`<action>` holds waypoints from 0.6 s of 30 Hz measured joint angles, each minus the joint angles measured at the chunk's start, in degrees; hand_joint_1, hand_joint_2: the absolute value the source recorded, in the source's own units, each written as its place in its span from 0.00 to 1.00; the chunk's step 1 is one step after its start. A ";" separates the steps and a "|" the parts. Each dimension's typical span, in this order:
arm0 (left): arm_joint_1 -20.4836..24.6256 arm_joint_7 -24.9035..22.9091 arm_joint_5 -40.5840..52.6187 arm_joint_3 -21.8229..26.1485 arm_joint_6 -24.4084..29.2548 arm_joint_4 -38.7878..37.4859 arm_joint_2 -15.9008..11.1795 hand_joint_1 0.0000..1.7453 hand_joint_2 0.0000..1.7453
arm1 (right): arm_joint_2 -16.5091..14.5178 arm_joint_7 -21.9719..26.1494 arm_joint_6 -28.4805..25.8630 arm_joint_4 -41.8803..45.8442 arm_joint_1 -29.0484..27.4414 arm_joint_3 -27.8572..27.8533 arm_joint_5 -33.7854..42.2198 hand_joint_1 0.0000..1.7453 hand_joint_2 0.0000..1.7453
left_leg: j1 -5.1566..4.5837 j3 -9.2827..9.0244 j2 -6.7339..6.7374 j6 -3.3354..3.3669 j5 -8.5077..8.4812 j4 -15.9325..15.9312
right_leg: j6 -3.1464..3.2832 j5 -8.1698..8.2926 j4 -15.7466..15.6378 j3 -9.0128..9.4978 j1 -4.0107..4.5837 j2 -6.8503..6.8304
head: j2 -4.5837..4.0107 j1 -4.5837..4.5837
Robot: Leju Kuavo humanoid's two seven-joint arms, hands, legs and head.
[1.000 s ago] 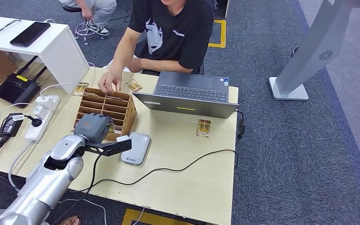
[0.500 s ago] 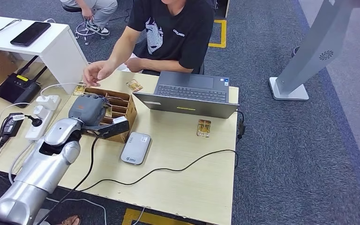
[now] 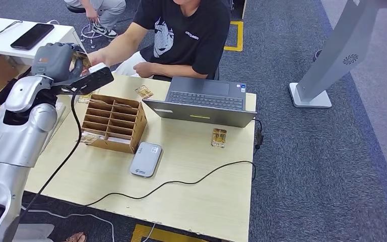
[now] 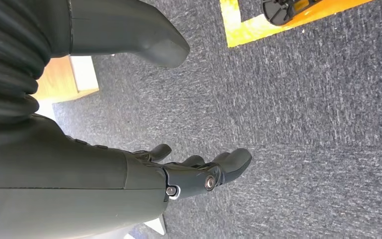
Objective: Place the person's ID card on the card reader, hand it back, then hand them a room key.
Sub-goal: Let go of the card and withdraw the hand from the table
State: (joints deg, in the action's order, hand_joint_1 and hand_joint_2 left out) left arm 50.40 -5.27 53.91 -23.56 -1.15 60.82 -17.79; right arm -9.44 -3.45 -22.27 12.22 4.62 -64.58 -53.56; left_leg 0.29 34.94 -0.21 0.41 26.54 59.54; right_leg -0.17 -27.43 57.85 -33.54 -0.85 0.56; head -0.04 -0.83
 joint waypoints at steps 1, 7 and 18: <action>0.55 -0.50 0.42 0.09 0.31 -0.18 0.01 1.00 1.00 | 0.07 -0.05 0.01 0.00 0.01 0.03 -0.23 0.00 1.00 | 0.00 0.00 0.00 0.00 0.00 0.00 | 0.00 0.00 0.00 0.00 0.00 0.00 | 0.00 0.00; 4.08 -0.53 3.06 0.29 5.16 -7.09 0.71 1.00 1.00 | 0.36 -0.53 0.22 0.00 0.13 0.81 -1.45 0.00 1.00 | -0.01 -0.02 0.00 0.00 0.00 0.00 | 0.00 0.00 0.00 0.00 -0.01 0.02 | 0.01 -0.01; 3.69 0.67 2.22 1.55 9.71 -11.71 2.31 0.00 1.00 | 0.56 -1.09 0.17 0.00 0.18 1.00 -1.65 0.00 1.00 | -0.01 0.01 0.01 -0.01 0.02 0.00 | 0.00 -0.01 0.01 -0.01 -0.01 0.03 | 0.01 0.00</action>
State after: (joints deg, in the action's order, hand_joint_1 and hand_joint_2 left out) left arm 54.09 -4.60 56.13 -22.01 8.56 49.11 -15.49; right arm -8.87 -4.55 -22.10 12.22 4.80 -63.58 -55.21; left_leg 0.28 34.94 -0.21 0.40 26.57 59.54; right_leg -0.17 -27.44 57.86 -33.55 -0.85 0.59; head -0.04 -0.83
